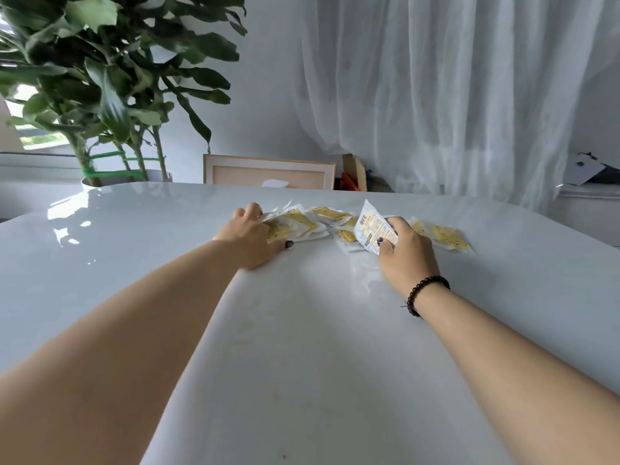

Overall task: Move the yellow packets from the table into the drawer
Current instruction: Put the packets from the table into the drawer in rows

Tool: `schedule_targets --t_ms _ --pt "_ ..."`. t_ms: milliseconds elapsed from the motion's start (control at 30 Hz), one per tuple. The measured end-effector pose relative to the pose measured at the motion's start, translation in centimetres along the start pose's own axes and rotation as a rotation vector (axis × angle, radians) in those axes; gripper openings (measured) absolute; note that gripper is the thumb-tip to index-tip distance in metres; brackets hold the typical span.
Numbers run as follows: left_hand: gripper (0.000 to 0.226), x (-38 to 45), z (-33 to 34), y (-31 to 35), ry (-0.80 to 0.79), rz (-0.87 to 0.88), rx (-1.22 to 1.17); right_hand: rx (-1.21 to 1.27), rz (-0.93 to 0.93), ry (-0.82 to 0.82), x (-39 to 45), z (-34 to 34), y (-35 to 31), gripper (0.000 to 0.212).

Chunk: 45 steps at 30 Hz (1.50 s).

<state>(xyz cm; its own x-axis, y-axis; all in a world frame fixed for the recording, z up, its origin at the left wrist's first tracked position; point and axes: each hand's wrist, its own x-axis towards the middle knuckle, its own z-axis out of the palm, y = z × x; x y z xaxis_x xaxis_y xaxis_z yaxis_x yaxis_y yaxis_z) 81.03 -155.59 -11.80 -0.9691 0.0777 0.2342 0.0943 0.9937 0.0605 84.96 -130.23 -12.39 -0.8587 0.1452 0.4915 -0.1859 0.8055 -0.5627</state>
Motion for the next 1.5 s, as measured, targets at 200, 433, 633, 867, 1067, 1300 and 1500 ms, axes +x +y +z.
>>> schedule_targets --t_ms 200,433,633,867,1067,1300,1500 --pt "0.044 0.1 -0.6 0.1 -0.067 0.018 0.129 -0.036 0.003 -0.018 -0.2 -0.1 -0.4 0.031" --pt "0.027 -1.4 -1.3 0.1 0.029 0.039 0.052 -0.007 -0.019 -0.026 -0.6 -0.3 -0.8 0.024" --pt "0.030 -4.6 -1.4 -1.1 0.134 0.129 -0.017 0.089 -0.023 0.019 -0.6 -0.3 -1.0 0.024" --pt "0.042 -4.4 -1.1 -2.1 0.220 0.161 0.010 0.124 -0.066 0.039 -1.2 0.0 -2.0 0.024" --pt "0.028 -2.2 -0.6 -1.3 0.127 0.305 0.358 0.082 -0.106 0.011 -1.2 0.5 -2.3 0.025" --pt "0.019 -2.1 -0.4 -1.4 0.242 0.316 0.331 0.119 -0.089 0.019 -1.0 0.5 -1.9 0.025" --pt "0.026 -2.3 0.0 -2.3 0.299 0.438 0.244 0.105 -0.083 0.016 -1.0 0.5 -2.0 0.025"
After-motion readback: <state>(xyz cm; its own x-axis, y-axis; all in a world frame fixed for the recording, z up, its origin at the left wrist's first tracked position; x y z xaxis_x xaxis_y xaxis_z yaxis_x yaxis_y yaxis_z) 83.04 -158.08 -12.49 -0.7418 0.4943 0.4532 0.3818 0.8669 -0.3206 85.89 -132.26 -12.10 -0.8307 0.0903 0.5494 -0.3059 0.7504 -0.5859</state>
